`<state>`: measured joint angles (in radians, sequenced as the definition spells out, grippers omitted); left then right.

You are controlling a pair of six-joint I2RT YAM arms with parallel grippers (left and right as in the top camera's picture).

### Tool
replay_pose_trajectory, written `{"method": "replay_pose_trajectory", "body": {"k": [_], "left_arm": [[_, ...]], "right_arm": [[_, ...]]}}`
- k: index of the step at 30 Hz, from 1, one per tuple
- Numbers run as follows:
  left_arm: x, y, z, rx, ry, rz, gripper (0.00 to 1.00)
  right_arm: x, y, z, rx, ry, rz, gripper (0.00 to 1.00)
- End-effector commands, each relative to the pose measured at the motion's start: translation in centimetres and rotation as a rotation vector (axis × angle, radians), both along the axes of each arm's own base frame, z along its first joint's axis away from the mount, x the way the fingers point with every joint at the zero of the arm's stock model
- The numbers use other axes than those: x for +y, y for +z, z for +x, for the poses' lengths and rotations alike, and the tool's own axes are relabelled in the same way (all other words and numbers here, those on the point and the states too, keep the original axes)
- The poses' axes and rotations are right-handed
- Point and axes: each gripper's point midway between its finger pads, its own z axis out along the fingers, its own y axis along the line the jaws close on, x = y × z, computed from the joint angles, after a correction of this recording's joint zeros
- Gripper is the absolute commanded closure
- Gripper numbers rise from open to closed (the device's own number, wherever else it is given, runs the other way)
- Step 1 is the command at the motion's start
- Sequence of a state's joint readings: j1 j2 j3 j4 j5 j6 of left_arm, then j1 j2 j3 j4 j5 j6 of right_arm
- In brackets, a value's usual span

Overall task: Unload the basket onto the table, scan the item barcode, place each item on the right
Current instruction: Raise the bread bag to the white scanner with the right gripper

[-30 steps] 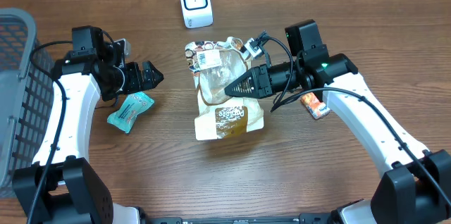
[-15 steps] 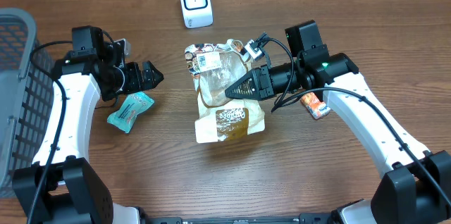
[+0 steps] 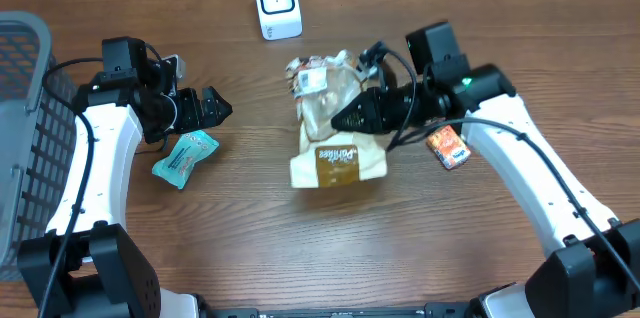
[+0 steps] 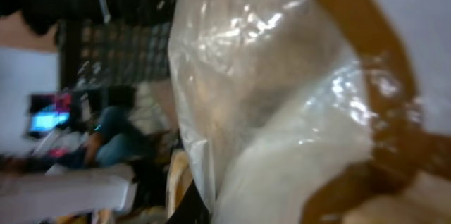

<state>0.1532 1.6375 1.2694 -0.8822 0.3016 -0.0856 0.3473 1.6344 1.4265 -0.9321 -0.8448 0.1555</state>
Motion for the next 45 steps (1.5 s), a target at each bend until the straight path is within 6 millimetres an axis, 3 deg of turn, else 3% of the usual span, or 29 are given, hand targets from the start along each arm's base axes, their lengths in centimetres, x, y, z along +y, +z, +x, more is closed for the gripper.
{"method": "replay_pose_trajectory", "body": {"k": [1, 7, 11, 18, 25, 29, 33, 39, 41, 45], "left_arm": [[0.3, 0.3, 0.3, -0.016, -0.005, 0.012, 0.01], [0.3, 0.3, 0.3, -0.016, -0.005, 0.012, 0.00], [0.3, 0.3, 0.3, -0.015, -0.005, 0.012, 0.01], [0.3, 0.3, 0.3, -0.015, -0.005, 0.012, 0.00], [0.3, 0.3, 0.3, -0.015, -0.005, 0.012, 0.00], [0.3, 0.3, 0.3, -0.015, -0.005, 0.012, 0.00], [0.3, 0.3, 0.3, -0.015, -0.005, 0.012, 0.00], [0.3, 0.3, 0.3, -0.015, -0.005, 0.012, 0.01], [0.3, 0.3, 0.3, -0.015, -0.005, 0.012, 0.01], [0.3, 0.3, 0.3, -0.016, -0.005, 0.012, 0.01]], "right_arm": [[-1.8, 3.3, 4.7, -0.210, -0.112, -0.176, 0.96], [-3.1, 6.3, 10.4, -0.365, -0.205, -0.421, 0.96], [-2.9, 7.0, 13.8, -0.512, -0.197, -0.572, 0.96], [-3.2, 5.6, 21.4, -0.767, -0.371, -0.845, 0.96], [-0.2, 2.8, 26.0, -0.982, -0.276, -0.968, 0.96], [0.5, 1.4, 28.6, -1.107, -0.268, -1.110, 0.96], [1.4, -1.6, 29.6, -1.157, -0.190, -1.224, 0.96], [3.1, -7.0, 29.1, -1.132, -0.096, -1.304, 0.96], [3.3, -7.8, 29.1, -1.130, -0.101, -1.331, 0.96], [3.3, -7.7, 29.2, -1.143, -0.153, -1.371, 0.96]]}}
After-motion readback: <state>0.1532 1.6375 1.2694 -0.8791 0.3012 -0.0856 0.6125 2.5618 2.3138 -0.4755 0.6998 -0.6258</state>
